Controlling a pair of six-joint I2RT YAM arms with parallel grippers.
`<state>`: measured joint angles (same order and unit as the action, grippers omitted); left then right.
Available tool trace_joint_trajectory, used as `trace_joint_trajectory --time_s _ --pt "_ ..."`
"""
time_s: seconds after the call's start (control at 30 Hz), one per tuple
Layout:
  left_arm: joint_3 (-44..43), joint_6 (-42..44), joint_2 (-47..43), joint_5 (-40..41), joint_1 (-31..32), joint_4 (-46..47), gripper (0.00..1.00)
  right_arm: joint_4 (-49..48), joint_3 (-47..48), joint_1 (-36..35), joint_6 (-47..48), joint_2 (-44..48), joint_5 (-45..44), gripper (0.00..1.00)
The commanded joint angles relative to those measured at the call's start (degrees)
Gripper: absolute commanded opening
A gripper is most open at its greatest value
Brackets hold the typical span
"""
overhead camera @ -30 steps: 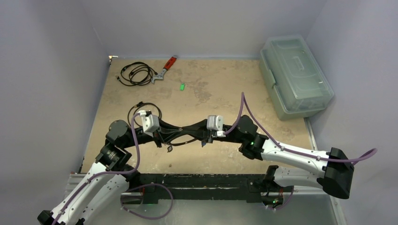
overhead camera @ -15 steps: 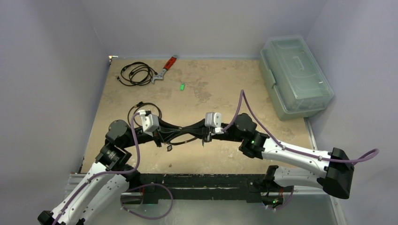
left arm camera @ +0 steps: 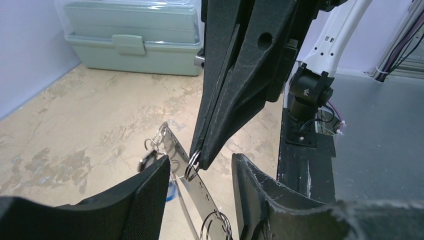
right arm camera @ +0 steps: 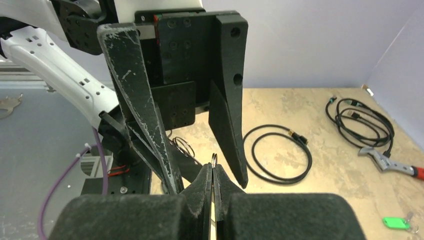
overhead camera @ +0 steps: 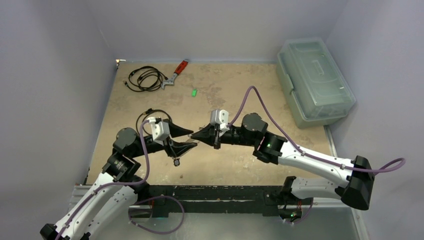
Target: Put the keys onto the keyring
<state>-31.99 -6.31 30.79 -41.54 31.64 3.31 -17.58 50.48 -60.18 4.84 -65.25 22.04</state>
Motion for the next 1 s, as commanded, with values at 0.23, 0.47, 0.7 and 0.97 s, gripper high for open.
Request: trace_joint_trajectory --time_s 0.23,0.47,0.7,0.97 --pt "-0.4 2.0 1.2 2.4 0.2 -0.4 0.4 5.7 6.9 0.2 -2.9 1.3 -2.0 0.0" --pt "-0.4 2.1 1.5 2.3 0.2 -0.2 0.29 10.8 9.8 0.2 -3.0 0.8 -1.8 0.0" --pt "-0.3 1.9 1.2 2.0 0.2 -0.1 0.27 13.7 11.2 0.2 -3.2 -0.8 -1.7 0.0" --pt "-0.3 1.9 1.2 1.8 0.2 0.1 0.3 15.7 12.5 0.2 -3.8 -1.8 -0.7 0.0"
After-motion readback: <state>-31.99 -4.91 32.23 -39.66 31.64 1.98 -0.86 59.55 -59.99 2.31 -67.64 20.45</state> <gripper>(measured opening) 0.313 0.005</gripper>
